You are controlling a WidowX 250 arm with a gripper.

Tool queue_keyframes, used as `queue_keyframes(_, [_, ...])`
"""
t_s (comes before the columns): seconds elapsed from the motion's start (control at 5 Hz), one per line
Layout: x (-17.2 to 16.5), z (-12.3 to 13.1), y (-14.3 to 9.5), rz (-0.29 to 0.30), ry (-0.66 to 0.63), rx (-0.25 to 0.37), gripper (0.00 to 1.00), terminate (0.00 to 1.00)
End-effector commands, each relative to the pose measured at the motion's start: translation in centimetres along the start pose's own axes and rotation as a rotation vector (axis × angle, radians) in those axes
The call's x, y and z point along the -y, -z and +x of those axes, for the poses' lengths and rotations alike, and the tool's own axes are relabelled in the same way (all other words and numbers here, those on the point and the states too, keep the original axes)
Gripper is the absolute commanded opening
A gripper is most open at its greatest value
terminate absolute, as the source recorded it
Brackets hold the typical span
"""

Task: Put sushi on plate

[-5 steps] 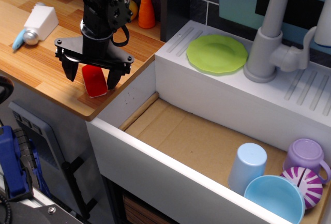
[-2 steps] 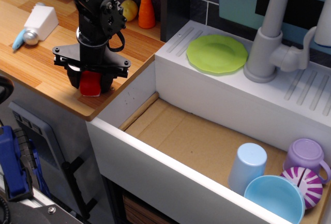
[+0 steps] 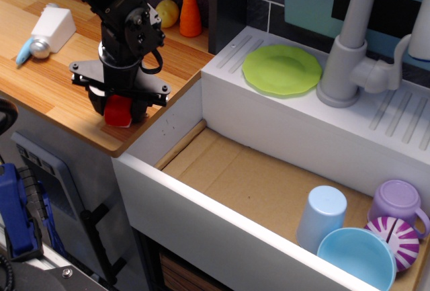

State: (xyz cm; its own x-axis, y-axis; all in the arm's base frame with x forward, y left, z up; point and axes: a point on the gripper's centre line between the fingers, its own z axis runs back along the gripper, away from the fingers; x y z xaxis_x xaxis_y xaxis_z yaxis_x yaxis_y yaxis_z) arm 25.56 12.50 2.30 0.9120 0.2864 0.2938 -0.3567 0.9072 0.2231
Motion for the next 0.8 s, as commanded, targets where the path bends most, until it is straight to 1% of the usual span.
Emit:
queue_keyframes(0.0, [0.8, 4.2, -5.2, -0.040, 0.199, 0.118, 0.00, 0.00])
queue_keyframes(0.2, [3.9, 6.3, -5.6, -0.120, 0.345, 0.148, 0.00, 0.00])
queue_keyframes(0.4, [7.7, 7.4, -5.7, -0.088, 0.413, 0.210, 0.00, 0.00])
queue_keyframes(0.6, [11.6, 9.2, -6.5, -0.101, 0.395, 0.234, 0.00, 1.00])
